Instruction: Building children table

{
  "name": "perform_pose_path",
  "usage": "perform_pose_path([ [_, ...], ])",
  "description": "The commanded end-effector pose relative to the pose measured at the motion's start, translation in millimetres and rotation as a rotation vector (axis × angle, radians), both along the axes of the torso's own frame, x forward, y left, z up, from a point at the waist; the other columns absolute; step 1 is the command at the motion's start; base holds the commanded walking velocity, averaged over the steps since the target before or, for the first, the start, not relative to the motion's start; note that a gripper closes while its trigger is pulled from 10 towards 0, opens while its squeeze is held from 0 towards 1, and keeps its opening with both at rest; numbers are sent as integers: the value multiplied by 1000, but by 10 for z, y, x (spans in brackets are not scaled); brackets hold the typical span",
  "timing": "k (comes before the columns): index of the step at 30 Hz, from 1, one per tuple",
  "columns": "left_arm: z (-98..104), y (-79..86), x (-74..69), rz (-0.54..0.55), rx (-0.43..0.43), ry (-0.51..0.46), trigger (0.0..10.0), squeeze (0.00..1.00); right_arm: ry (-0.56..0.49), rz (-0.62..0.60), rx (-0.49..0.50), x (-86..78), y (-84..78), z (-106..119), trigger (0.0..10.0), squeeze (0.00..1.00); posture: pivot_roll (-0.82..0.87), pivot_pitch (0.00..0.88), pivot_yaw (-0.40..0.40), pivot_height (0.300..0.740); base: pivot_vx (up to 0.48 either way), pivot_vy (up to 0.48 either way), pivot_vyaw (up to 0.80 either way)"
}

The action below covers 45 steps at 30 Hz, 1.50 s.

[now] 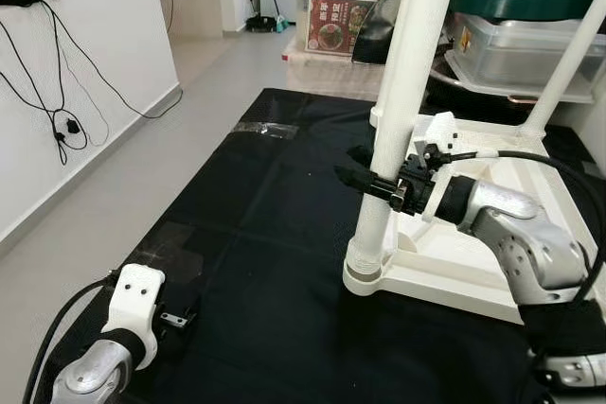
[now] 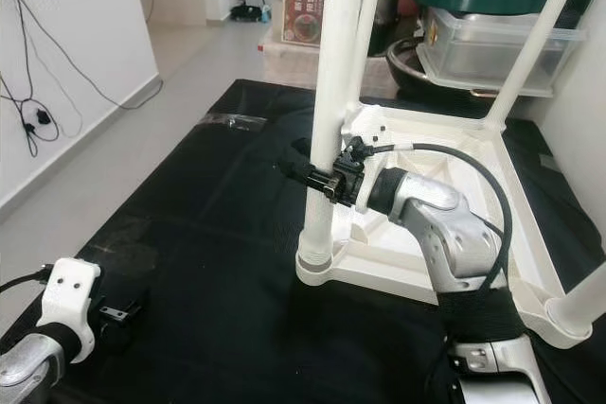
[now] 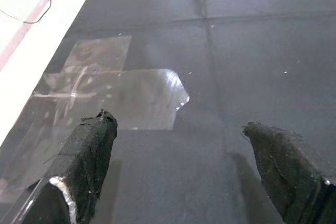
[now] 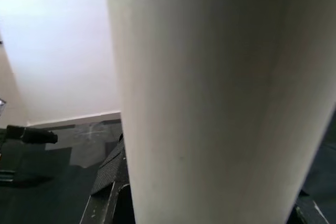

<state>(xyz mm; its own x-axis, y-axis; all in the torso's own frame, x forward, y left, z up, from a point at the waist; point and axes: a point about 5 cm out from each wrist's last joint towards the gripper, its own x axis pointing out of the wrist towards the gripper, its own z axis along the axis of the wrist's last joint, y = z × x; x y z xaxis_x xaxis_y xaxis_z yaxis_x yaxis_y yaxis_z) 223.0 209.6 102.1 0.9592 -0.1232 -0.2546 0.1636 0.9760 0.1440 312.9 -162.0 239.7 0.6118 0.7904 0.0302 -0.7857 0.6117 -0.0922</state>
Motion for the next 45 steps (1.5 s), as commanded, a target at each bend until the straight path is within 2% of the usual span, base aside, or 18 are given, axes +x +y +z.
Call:
perform_pose_path([
  [1,-28,-46,13,-9,-3,3,10000,0,38,-31,22,-12,-20,-57,0,0,74,0,-38,740,0,0,0],
  [12,-23,-34,40,-17,9,0,10000,0,53,-56,66,-45,32,-107,0,0,70,0,-34,740,0,0,0],
  [17,-12,-79,67,-20,8,-14,10000,0,65,-53,73,-124,64,-169,0,0,74,0,-35,740,0,0,0],
  [20,-1,-76,73,-27,18,-18,10000,0,65,-13,17,-186,117,-249,0,0,81,0,-34,740,0,0,0],
  [22,-1,-76,73,-27,18,-18,10000,0,65,-13,17,-186,117,-249,0,0,81,0,-34,740,0,0,0],
  [25,8,-41,108,-25,26,-25,10000,0,22,67,-84,-161,184,-232,0,0,76,0,-37,740,0,0,0],
  [28,15,-49,136,-26,26,-33,10000,0,-1,126,-138,-141,241,-209,0,0,76,0,-42,740,0,0,0],
  [35,16,-90,135,-27,16,-38,10000,0,-5,205,-169,-99,353,-169,0,0,99,0,-65,740,0,0,0],
  [40,23,-59,109,-13,12,-37,10000,0,23,223,-135,-80,402,-161,0,0,111,0,-69,740,0,0,0],
  [43,15,-9,96,4,8,-29,10000,0,124,192,-11,-90,426,-211,0,0,102,0,-67,740,0,0,0],
  [45,15,-9,96,4,8,-29,10000,0,124,192,-11,-90,426,-211,0,0,102,0,-67,740,0,0,0],
])
